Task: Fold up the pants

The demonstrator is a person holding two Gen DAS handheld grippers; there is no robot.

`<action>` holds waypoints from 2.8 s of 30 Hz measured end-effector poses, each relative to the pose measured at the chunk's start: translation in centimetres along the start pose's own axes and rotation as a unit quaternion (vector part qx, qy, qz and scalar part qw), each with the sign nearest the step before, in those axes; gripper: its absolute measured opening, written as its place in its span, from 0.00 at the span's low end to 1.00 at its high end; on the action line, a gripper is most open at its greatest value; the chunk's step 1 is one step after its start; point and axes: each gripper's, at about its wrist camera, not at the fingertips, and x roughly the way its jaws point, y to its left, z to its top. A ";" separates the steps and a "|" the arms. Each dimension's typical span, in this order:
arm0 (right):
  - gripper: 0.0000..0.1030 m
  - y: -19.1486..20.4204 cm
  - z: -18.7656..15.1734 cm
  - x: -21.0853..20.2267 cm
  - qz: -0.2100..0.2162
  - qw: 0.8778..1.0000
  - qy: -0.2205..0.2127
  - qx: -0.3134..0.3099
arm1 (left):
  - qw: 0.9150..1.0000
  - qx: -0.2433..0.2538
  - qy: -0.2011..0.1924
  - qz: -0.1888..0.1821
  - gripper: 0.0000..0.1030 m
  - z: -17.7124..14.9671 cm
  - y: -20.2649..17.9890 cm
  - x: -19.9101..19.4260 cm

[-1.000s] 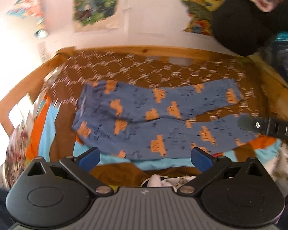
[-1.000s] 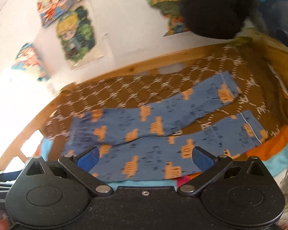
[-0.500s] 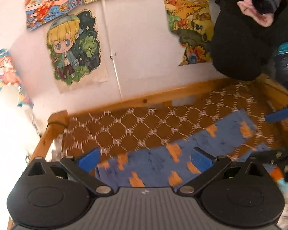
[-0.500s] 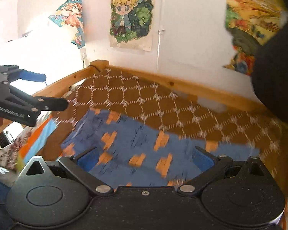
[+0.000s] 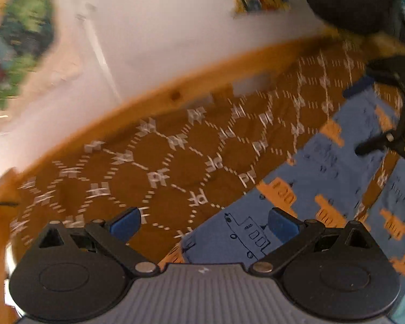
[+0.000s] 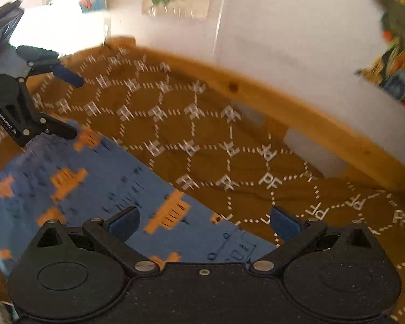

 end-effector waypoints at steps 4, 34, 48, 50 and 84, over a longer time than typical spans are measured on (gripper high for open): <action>0.89 -2.3 -0.4 5.0 0.033 0.999 0.028 0.006 | 0.996 0.060 0.056 -0.020 0.94 0.1 -0.5 5.5; 0.00 -1.3 1.9 11.4 0.012 0.996 0.037 -0.076 | 0.996 -0.044 0.080 -0.019 0.00 1.3 5.7 7.7; 0.39 -1.8 4.2 14.3 -0.043 0.998 0.035 -0.037 | 0.988 -0.124 0.095 0.014 0.36 0.2 9.4 9.9; 0.48 -2.4 4.0 13.6 -0.036 0.999 0.027 -0.024 | 0.988 -0.132 0.084 0.005 0.54 0.0 10.1 8.9; 0.00 1.4 5.4 16.9 0.055 0.994 0.082 -0.038 | 0.981 -0.128 0.140 -0.036 0.02 -0.9 11.2 5.0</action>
